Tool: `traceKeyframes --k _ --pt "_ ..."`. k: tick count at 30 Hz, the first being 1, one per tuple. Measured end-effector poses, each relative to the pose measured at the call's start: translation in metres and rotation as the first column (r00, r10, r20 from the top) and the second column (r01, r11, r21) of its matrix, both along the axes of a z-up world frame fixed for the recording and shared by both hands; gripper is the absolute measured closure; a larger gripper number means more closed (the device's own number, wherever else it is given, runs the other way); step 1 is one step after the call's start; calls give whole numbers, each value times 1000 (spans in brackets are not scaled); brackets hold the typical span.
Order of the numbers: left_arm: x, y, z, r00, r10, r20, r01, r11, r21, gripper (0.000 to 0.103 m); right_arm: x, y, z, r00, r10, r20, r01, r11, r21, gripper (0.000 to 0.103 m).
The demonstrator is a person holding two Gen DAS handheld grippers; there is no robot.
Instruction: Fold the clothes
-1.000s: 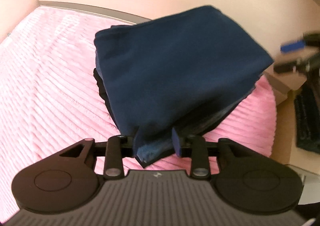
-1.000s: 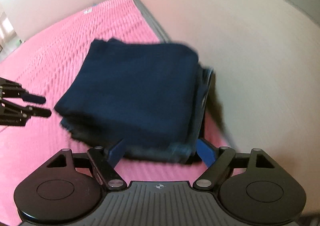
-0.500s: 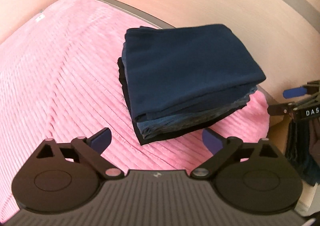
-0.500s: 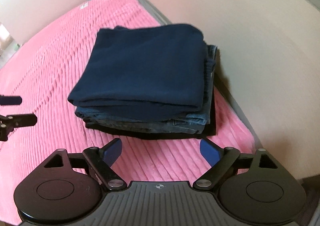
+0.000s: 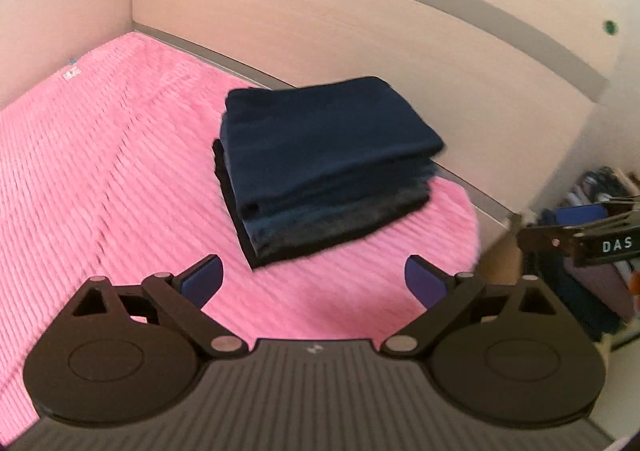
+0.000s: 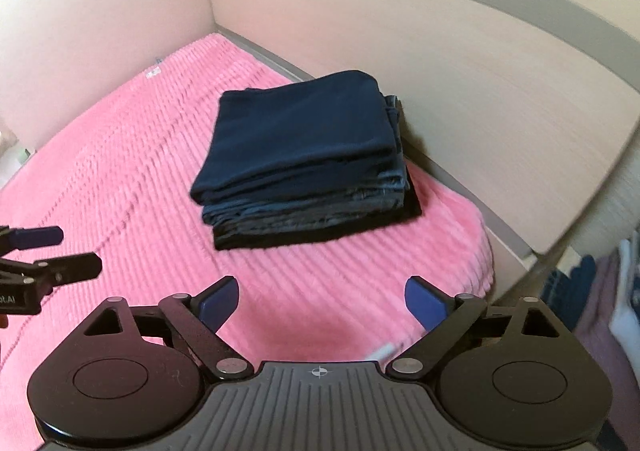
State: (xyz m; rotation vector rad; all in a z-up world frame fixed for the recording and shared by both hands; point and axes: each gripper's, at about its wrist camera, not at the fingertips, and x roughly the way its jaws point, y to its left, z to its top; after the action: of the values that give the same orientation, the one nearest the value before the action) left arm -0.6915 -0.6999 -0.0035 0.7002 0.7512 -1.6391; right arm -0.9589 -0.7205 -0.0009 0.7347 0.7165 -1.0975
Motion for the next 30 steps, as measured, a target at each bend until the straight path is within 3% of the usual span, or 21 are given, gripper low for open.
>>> traceKeyframes --k 5,10,19,30 --pt "-1 42 6 1000 8 -8 -8 1000 17 8 4 36 16 999 -34 -24 33 999 -27 4" --pt "-3 59 16 998 47 -41 -47 999 12 7 4 33 24 999 -10 -46 8 999 -49 4" --pt "-30 31 32 991 136 -4 -136 991 1 4 -7 -2 38 992 81 -94 -87 994 -61 0" --pt "-44 16 35 977 211 22 -211 978 -1 4 -24 -16 28 996 71 -44 -72 997 -17 0"
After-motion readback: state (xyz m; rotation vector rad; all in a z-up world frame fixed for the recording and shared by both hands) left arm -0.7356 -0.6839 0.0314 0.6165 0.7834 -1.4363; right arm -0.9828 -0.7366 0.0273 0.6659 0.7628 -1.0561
